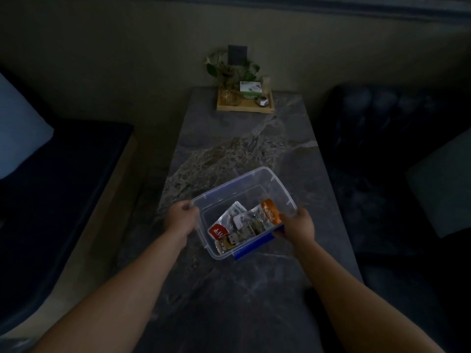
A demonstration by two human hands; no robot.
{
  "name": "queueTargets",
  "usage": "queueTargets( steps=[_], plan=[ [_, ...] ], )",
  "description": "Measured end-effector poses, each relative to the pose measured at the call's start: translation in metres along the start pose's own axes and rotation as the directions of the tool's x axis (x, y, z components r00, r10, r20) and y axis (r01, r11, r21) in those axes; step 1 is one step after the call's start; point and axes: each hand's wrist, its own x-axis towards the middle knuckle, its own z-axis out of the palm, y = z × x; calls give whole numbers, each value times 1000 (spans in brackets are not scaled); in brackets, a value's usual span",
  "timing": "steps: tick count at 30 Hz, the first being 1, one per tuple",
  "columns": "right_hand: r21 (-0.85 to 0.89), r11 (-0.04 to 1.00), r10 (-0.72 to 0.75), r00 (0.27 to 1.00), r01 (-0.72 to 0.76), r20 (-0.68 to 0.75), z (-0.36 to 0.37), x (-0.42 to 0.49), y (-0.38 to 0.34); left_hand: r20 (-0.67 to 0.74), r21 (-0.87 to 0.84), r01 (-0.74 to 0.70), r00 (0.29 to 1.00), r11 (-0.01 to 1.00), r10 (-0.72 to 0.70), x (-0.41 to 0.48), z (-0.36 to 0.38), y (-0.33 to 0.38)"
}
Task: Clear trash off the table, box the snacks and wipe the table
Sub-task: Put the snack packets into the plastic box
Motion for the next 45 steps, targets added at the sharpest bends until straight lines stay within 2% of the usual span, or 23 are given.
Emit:
queueTargets(
  steps=[5, 8, 11, 13, 15, 16, 17, 19, 21, 24, 30, 35, 45],
  plan=[
    [213, 973, 98, 995, -92, -18, 5, 1, 9, 84, -70, 25, 996, 997, -20, -15, 13, -6],
    [291, 940, 193, 981, -176, -30, 10, -3, 12, 114, 5, -10, 993, 1000, 10, -33, 22, -21],
    [244, 937, 259, 966, -249, -9, 11, -8, 13, 135, 81, -108, 986, 991, 97, -40, 29, -28],
    [84, 965, 248, 969, -249, 20, 6, -10, 18, 122, 115, -139, 985, 984, 124, -36, 27, -29],
    [-109, 982, 157, 988, -155, 9, -2, -9, 26, 129, 146, -213, 972, 966, 195, -33, 22, -28],
    [-203, 977, 62, 998, -62, -6, -6, -7, 29, 130, 195, -268, 961, 944, 246, -33, 20, -29],
    [-300, 952, -55, 998, 51, -5, -10, -5, 32, 126, 283, -323, 946, 903, 299, -33, 17, -30],
    [-451, 854, -251, 964, 261, 81, -14, 0, 33, 167, 518, -411, 909, 750, 382, -33, 15, -31],
    [-524, 768, -321, 929, 368, 183, -13, 5, 33, 256, 660, -458, 882, 596, 395, -32, 18, -31],
    [-627, 655, -362, 904, 421, 229, -8, 11, 32, 305, 730, -458, 883, 507, 358, -29, 27, -28],
    [-587, 683, -407, 894, 434, 188, -1, 18, 18, 250, 714, -447, 881, 538, 401, -12, 35, -14],
    [-594, 667, -425, 885, 450, 193, 2, 22, 4, 227, 711, -451, 873, 540, 431, -3, 35, -9],
    [-590, 679, -403, 893, 438, 200, 6, 33, -2, 246, 711, -443, 884, 546, 397, 8, 36, 0]
  ],
)
